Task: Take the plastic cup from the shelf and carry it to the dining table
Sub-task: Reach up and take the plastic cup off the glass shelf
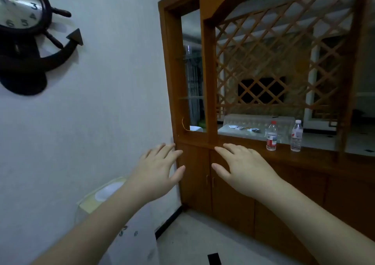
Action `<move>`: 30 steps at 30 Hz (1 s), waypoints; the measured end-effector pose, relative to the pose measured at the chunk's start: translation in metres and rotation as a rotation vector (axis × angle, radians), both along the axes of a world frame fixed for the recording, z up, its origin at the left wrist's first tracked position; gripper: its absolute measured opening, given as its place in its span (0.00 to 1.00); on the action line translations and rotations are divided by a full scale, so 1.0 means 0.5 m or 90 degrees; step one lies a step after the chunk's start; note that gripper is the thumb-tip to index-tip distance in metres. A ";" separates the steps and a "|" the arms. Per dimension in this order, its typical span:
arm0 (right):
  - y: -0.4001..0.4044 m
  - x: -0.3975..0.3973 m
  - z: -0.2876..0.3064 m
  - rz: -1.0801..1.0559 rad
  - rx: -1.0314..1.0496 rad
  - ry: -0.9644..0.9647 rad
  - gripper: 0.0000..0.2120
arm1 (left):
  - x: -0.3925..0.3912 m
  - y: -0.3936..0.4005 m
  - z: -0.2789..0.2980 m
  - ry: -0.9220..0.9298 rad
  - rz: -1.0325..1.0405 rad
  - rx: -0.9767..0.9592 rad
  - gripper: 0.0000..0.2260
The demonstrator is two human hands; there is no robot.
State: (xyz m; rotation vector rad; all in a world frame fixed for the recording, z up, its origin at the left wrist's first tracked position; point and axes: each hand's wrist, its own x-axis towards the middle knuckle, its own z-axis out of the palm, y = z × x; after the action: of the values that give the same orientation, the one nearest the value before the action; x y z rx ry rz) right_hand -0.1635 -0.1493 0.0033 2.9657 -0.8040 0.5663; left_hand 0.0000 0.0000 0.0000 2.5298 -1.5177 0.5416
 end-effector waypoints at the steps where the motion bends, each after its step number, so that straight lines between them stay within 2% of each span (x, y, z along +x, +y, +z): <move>1: -0.026 -0.002 0.002 -0.005 0.004 -0.001 0.29 | 0.003 -0.024 0.002 0.009 0.000 -0.001 0.25; 7: -0.161 0.045 -0.009 -0.004 0.003 0.004 0.28 | 0.037 -0.143 -0.008 0.037 0.015 0.010 0.25; 14: -0.230 0.165 -0.032 0.026 0.010 0.023 0.28 | 0.119 -0.230 -0.046 0.071 0.036 0.026 0.22; 24: -0.284 0.495 -0.054 0.024 -0.033 0.023 0.28 | 0.403 -0.264 -0.059 0.024 0.052 -0.019 0.29; 30: -0.306 0.702 -0.049 0.052 -0.063 -0.004 0.28 | 0.595 -0.297 -0.060 0.048 0.046 -0.038 0.25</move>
State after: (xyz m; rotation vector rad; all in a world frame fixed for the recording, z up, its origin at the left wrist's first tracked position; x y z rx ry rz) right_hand 0.1874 -0.3024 -0.0212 2.9190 -0.6377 0.5997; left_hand 0.2976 -0.1487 -0.0300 2.5375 -1.3685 0.4865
